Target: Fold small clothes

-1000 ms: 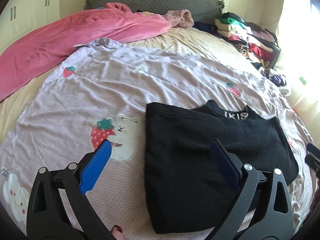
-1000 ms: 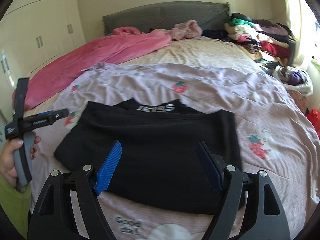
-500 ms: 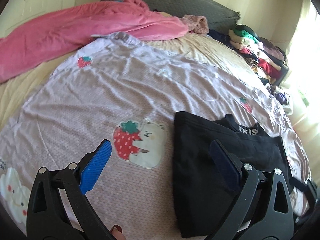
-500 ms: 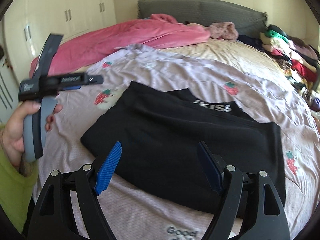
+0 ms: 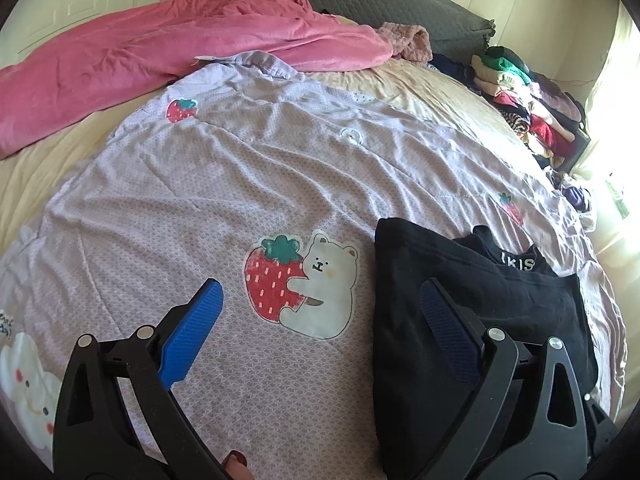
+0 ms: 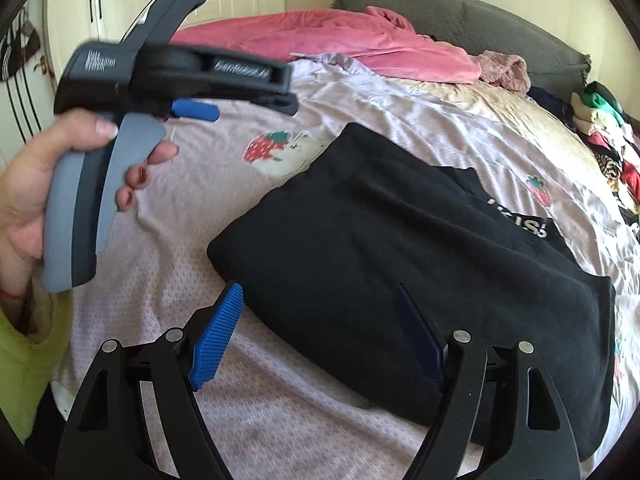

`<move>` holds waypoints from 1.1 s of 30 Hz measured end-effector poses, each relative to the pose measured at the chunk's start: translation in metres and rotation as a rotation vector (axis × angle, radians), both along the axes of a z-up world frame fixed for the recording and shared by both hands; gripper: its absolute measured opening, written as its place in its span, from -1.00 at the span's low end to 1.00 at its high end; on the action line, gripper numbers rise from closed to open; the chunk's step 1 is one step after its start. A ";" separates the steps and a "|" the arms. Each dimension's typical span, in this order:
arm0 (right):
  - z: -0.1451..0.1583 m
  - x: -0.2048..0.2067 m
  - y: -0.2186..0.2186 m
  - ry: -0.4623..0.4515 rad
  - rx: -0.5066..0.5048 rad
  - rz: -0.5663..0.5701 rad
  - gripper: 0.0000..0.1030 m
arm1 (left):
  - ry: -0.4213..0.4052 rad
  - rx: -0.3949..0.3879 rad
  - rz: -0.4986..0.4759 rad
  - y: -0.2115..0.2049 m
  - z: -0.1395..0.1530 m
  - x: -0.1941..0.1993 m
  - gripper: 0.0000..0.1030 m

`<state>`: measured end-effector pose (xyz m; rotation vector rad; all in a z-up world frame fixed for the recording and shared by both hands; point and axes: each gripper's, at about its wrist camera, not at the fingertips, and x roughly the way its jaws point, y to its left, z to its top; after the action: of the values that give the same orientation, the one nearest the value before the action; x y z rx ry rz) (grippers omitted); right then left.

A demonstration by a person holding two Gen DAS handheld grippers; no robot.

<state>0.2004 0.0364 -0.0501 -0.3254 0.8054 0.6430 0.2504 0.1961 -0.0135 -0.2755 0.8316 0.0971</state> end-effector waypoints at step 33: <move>-0.045 -0.004 0.040 -0.255 -0.250 0.101 0.33 | 0.097 -0.125 -0.119 -0.028 -0.039 0.038 0.79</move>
<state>0.1961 0.0768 -0.0953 -0.6655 0.6272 0.5814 0.2887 0.1679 -0.0523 -0.3407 0.9505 -0.0535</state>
